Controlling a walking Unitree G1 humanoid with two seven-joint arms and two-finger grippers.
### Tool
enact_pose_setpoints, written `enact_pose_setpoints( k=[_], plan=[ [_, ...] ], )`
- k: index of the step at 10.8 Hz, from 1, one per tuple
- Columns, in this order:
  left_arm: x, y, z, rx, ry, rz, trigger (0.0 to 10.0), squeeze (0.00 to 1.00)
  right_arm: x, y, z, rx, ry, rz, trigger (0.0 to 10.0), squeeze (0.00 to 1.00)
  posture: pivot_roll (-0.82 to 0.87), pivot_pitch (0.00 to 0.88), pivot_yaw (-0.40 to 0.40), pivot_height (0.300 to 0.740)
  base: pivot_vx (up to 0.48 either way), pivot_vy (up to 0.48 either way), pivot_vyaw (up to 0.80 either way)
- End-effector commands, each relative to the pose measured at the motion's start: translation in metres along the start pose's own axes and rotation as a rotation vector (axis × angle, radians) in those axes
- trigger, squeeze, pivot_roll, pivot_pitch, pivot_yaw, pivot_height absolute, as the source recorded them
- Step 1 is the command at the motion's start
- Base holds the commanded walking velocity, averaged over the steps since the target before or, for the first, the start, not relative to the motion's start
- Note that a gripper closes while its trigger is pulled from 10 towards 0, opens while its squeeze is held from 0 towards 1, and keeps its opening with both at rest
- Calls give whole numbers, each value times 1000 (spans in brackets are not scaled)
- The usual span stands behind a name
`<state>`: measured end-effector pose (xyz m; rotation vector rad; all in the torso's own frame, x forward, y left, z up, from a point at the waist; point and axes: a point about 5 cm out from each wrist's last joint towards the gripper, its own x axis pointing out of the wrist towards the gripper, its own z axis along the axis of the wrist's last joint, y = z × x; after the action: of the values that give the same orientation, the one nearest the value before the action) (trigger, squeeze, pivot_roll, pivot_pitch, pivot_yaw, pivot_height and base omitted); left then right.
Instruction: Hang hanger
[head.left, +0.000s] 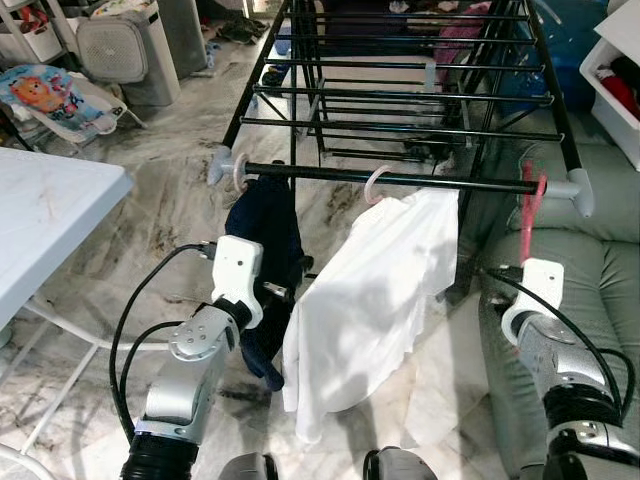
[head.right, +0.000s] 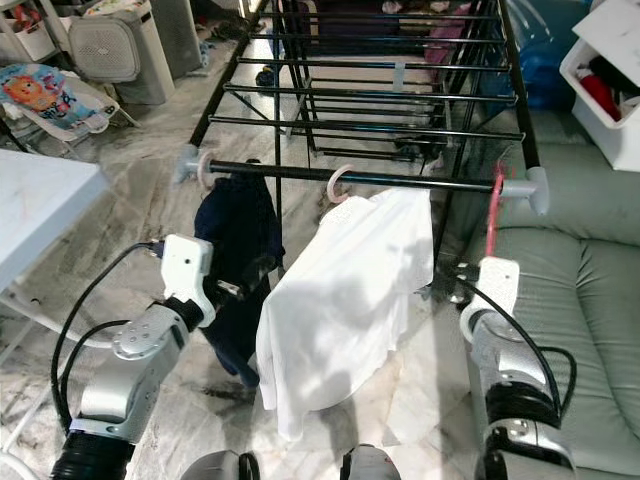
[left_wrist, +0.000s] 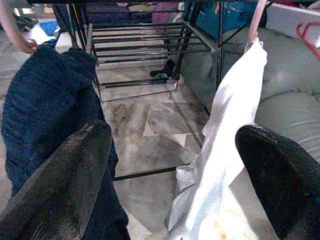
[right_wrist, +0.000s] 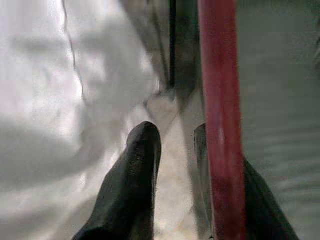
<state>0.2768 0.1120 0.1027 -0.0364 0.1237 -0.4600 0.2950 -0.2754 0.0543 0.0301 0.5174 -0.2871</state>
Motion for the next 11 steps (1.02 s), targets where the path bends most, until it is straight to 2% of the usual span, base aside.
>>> enact_pose_setpoints(
  k=[1, 2, 3, 4, 5, 7, 9, 11],
  plan=[
    [0, 1, -2, 10, 16, -2, 10000, 0, -3, 2, 7, -23, -57, -10, 10000, 1000, -44, 62, 61, 740, 0, 0, 0],
    [0, 1, -1, 11, 14, -2, 10000, 0, -7, 0, 10, -14, -106, -22, 10000, 1000, -46, 57, 60, 740, 0, 0, 0],
    [-2, 2, -4, 13, 17, 3, 10000, 0, -19, 1, 8, -39, -182, -33, 10000, 1000, -46, 57, 60, 740, 0, 0, 0],
    [-5, 2, -8, 14, 30, 14, 10000, 0, -27, 1, -1, -70, -198, -41, 10000, 1000, -56, 51, 58, 740, 0, 0, 0],
    [-7, 2, -10, 14, 35, 18, 10000, 0, -39, -1, -8, -64, -231, -70, 10000, 1000, -56, 51, 58, 740, 0, 0, 0],
    [-13, 6, -9, 17, 28, 35, 10000, 0, -63, -3, -11, -69, -308, -127, 10000, 1000, -69, 46, 70, 740, 0, 0, 0],
    [-22, 16, -4, 25, -13, 88, 10000, 0, -81, 1, -6, -70, -383, -111, 10000, 1000, -73, 40, 73, 740, 0, 0, 0],
    [-35, 28, -2, 47, -23, 145, 10000, 0, -99, 4, -6, -123, -405, -93, 10000, 1000, -88, 36, 79, 740, 0, 0, 0]
  ],
)
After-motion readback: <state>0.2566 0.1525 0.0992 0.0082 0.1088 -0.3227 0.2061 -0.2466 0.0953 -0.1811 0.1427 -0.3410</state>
